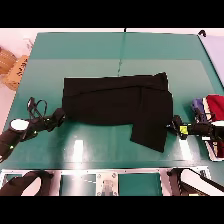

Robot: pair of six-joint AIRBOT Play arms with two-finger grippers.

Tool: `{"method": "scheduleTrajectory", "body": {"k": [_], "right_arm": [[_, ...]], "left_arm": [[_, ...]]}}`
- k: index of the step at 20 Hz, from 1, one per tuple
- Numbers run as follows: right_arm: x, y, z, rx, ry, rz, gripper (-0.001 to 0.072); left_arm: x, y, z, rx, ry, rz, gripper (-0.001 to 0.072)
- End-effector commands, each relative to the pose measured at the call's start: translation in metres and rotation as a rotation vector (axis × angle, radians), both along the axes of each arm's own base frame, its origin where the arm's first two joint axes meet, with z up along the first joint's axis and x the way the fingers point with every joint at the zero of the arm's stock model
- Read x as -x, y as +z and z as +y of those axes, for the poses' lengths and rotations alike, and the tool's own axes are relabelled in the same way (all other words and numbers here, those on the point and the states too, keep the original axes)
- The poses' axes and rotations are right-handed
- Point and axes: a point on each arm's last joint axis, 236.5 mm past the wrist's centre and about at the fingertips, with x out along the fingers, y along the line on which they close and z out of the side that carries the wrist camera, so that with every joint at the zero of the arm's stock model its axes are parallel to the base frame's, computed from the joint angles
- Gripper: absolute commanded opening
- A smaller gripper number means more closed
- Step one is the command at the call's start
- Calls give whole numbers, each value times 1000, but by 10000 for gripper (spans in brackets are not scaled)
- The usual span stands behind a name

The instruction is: Fold the shirts.

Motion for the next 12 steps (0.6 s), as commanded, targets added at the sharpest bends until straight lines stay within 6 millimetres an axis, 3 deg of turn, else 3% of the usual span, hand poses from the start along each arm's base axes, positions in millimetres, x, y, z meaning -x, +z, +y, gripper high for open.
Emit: {"method": "scheduleTrajectory", "body": {"k": [1, 6, 12], "right_arm": [[-17, 16, 14, -63, 14, -107, 34], [6, 24, 24, -89, 76, -39, 11], [45, 27, -2, 93, 84, 90, 11]], "left_arm": [[7, -1, -7, -3, -58, 11, 26], [29, 8, -11, -109, -275, 97, 25], [86, 1, 38, -366, -467, 373, 25]]}}
